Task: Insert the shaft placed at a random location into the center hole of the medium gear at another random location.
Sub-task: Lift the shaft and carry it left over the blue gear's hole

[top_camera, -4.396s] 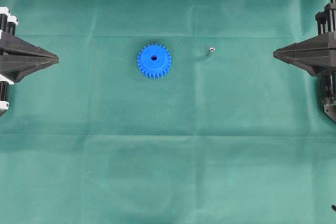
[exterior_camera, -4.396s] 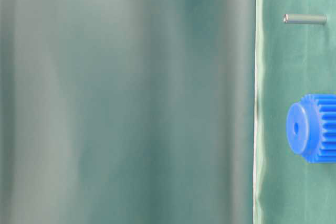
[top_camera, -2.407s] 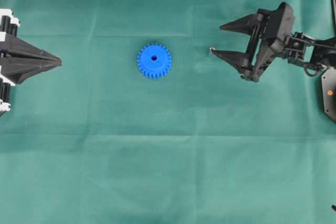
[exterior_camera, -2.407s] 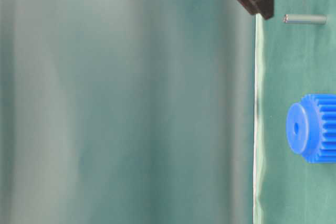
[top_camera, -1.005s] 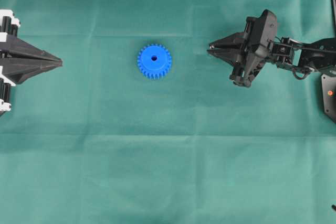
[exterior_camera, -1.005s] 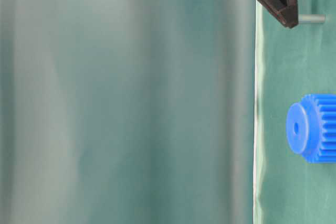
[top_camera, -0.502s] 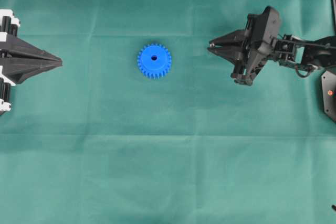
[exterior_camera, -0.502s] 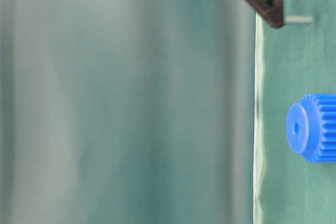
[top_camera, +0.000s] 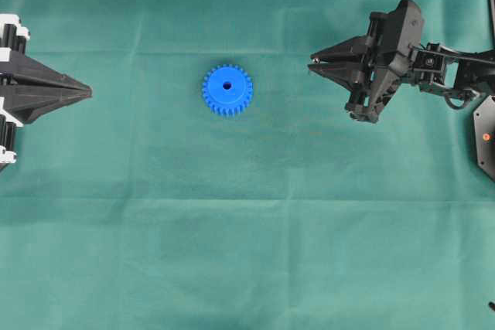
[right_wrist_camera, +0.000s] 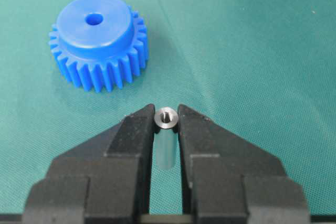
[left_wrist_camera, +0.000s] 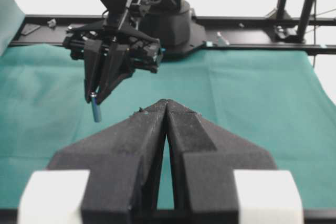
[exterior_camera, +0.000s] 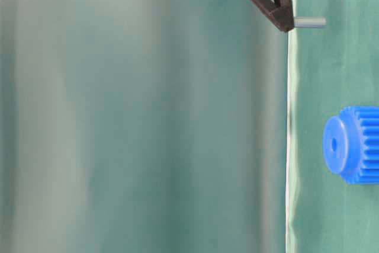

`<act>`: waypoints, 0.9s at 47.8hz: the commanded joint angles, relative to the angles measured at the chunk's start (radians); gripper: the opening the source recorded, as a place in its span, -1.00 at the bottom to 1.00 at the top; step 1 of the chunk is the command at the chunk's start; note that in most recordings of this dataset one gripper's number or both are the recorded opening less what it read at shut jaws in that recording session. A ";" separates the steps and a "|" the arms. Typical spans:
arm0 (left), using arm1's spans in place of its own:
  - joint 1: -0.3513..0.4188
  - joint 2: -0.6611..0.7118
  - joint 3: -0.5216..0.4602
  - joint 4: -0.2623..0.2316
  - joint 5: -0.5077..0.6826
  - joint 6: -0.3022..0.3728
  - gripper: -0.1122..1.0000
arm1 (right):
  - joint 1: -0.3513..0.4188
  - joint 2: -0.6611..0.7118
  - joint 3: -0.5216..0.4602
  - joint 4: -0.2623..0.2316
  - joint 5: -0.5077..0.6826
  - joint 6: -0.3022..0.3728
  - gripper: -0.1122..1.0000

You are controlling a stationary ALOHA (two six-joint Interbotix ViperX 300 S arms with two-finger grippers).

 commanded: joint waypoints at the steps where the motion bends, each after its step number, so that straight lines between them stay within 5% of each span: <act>1: 0.002 0.009 -0.017 0.002 -0.005 -0.002 -0.80 | 0.003 -0.015 -0.021 -0.002 -0.003 0.000 -0.55; 43: 0.025 0.018 -0.015 0.003 -0.005 -0.002 -0.80 | 0.064 0.183 -0.321 -0.002 0.057 0.003 -0.55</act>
